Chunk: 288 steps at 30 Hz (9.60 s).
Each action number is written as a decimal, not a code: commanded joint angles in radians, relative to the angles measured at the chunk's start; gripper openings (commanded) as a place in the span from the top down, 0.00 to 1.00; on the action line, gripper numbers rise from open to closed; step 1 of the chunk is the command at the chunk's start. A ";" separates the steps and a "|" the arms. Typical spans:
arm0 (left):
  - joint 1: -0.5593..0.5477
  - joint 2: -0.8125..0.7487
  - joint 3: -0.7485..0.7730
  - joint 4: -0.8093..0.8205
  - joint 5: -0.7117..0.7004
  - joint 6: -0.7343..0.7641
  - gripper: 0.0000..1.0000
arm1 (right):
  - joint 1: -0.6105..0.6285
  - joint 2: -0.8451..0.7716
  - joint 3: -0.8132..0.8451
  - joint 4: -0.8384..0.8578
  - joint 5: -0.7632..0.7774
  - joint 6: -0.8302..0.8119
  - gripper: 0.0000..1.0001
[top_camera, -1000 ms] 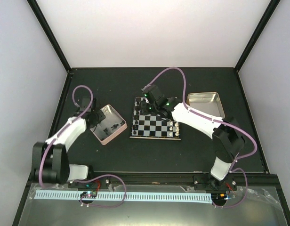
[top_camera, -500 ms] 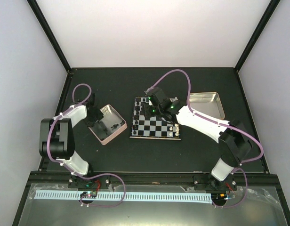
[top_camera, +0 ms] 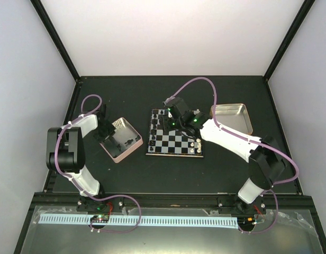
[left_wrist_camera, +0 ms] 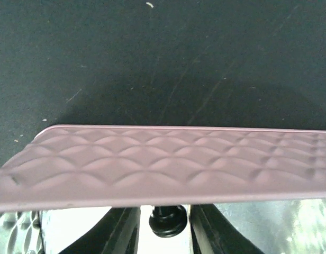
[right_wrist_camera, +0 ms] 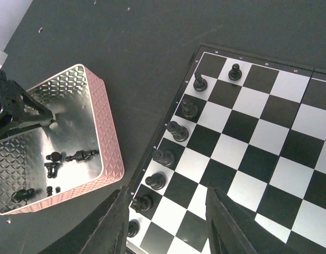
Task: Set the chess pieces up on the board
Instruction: Pick up the chess piece from the storage box, then place the chess piece on the chessboard, then pick up the chess piece from the storage box.
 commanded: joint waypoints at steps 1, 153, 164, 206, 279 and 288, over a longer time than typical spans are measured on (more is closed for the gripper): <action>0.007 -0.009 0.012 -0.048 0.005 -0.009 0.77 | -0.004 -0.031 -0.010 0.003 0.021 0.000 0.59; -0.336 -0.781 -0.348 0.331 0.265 0.299 0.16 | -0.109 0.743 0.666 -0.011 0.057 -0.287 0.89; -0.336 -0.745 -0.326 0.336 0.309 0.295 0.16 | -0.109 0.765 0.682 -0.025 0.077 -0.290 0.85; -0.256 -0.564 -0.211 0.000 -0.011 0.249 0.33 | -0.126 0.260 0.321 -0.004 -0.096 -0.079 0.55; -0.102 -0.212 -0.166 0.050 0.064 0.004 0.65 | -0.126 -0.115 -0.052 -0.014 -0.149 -0.044 0.61; -0.101 -0.214 -0.153 0.070 -0.017 -0.207 0.61 | -0.126 -0.274 -0.207 0.007 -0.133 -0.006 0.61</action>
